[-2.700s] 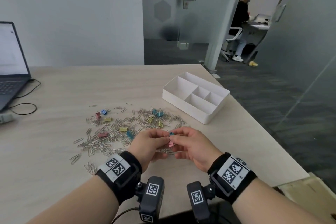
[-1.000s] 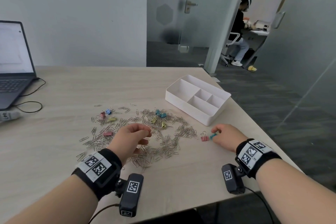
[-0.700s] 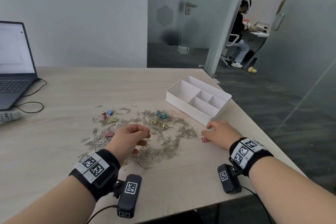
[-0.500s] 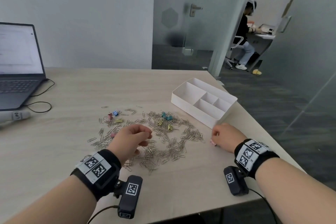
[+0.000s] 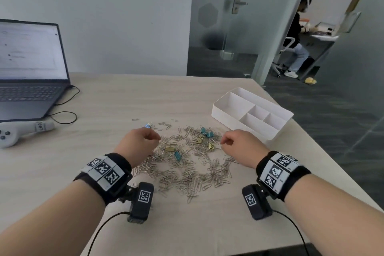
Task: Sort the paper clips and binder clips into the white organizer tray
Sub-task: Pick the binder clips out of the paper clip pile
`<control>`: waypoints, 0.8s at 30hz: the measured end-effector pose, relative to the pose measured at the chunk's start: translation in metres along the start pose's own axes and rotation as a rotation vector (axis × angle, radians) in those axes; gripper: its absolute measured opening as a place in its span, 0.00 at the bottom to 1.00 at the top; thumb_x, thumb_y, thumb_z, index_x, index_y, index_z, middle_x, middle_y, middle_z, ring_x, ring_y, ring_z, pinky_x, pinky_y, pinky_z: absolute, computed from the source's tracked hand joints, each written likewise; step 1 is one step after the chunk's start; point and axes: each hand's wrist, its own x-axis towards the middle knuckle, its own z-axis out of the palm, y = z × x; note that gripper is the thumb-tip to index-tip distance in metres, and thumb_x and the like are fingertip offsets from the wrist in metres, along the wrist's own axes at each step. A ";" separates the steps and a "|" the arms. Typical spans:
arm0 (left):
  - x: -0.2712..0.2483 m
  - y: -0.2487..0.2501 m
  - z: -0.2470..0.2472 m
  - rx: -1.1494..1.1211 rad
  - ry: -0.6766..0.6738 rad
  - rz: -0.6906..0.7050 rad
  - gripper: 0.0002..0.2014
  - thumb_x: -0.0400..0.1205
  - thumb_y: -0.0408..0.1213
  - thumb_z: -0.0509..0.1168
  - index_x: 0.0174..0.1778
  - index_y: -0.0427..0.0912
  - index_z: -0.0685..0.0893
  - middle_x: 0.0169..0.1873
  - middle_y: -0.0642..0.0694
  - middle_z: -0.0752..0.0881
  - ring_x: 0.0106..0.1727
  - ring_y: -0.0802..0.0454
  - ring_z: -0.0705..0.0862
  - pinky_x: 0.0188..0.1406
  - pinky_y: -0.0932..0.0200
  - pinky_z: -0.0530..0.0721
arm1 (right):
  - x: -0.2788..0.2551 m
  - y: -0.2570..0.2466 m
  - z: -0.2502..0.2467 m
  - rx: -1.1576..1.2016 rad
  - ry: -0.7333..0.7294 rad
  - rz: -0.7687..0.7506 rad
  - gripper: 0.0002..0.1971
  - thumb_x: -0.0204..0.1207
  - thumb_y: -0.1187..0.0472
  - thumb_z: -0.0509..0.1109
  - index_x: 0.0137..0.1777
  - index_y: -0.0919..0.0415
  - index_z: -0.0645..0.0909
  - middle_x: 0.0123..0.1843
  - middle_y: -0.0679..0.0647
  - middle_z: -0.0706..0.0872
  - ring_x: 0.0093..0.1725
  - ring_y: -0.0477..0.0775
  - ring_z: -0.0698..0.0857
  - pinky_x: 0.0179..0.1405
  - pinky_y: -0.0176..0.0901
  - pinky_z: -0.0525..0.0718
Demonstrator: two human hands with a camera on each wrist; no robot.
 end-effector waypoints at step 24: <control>-0.006 0.030 0.028 0.206 -0.148 0.131 0.04 0.77 0.48 0.70 0.38 0.56 0.85 0.41 0.60 0.87 0.31 0.55 0.85 0.35 0.53 0.88 | -0.002 -0.017 0.010 0.506 0.051 0.112 0.04 0.76 0.65 0.74 0.47 0.56 0.87 0.40 0.51 0.86 0.33 0.49 0.84 0.22 0.30 0.75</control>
